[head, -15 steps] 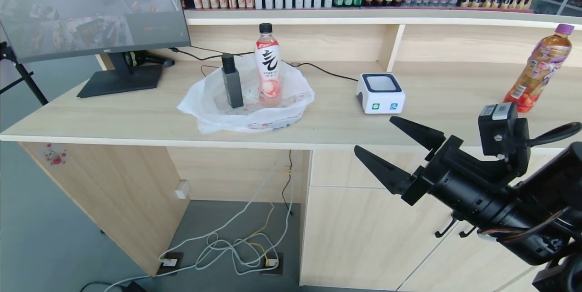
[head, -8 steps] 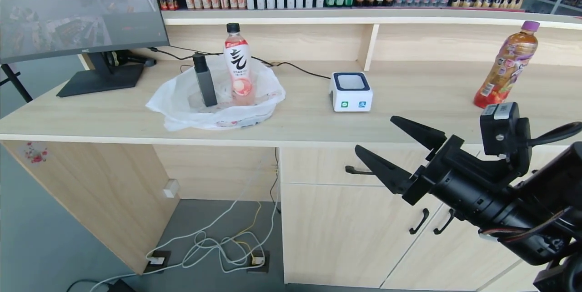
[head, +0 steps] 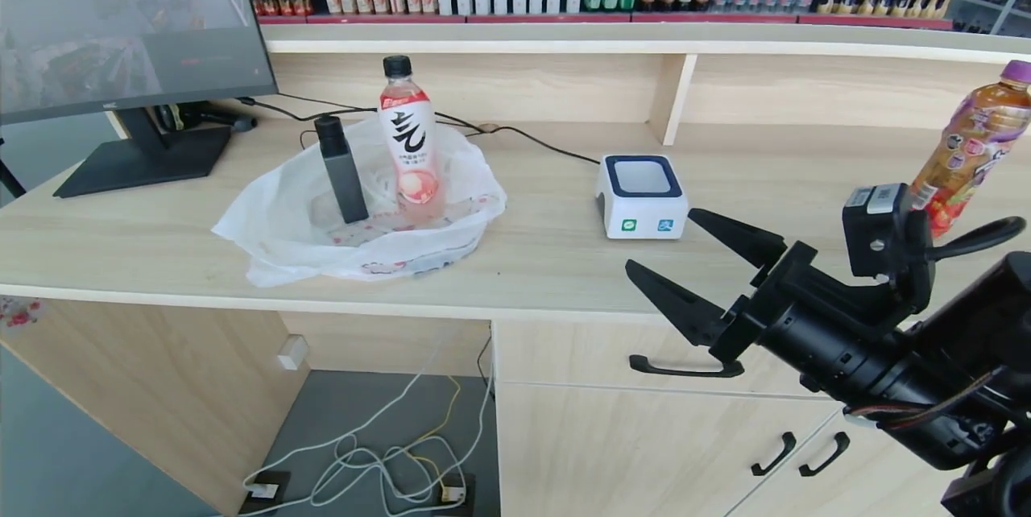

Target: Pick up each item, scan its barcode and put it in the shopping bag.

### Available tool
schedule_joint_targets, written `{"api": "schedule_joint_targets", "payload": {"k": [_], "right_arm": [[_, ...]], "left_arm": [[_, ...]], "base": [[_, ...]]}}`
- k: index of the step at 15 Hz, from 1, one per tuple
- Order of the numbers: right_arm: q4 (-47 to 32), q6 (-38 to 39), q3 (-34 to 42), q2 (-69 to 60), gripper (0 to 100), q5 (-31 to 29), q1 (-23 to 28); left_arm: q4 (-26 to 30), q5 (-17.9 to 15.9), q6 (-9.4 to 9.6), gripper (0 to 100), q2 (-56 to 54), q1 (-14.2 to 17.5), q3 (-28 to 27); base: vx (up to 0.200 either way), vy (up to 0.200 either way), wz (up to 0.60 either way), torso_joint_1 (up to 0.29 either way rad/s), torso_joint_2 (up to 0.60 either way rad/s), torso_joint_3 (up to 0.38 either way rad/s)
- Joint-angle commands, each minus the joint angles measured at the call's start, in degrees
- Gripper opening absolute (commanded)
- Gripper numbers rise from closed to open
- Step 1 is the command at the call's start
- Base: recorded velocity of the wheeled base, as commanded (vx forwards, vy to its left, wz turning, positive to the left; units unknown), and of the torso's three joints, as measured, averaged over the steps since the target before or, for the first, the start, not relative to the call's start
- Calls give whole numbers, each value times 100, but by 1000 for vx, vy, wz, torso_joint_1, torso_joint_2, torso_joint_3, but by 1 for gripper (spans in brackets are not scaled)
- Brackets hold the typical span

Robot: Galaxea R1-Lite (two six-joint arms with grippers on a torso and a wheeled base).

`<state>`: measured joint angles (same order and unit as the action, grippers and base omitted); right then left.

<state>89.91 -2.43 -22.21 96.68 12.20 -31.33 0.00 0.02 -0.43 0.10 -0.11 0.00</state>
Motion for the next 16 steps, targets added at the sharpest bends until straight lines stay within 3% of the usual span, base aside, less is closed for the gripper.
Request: {"api": "schedule_joint_targets", "payload": {"k": [1,16], "right_arm": [[9,-4,59,-53,100,1,4],[9,5,77,-62,100,1,136]], "left_arm": [[0,-2,-1,100,-1,2,0],[0,-2,-10,100,-1,2,0]], "base": [[0,-200,0,7,7,2],[0,-200,0,2,3,2]]}}
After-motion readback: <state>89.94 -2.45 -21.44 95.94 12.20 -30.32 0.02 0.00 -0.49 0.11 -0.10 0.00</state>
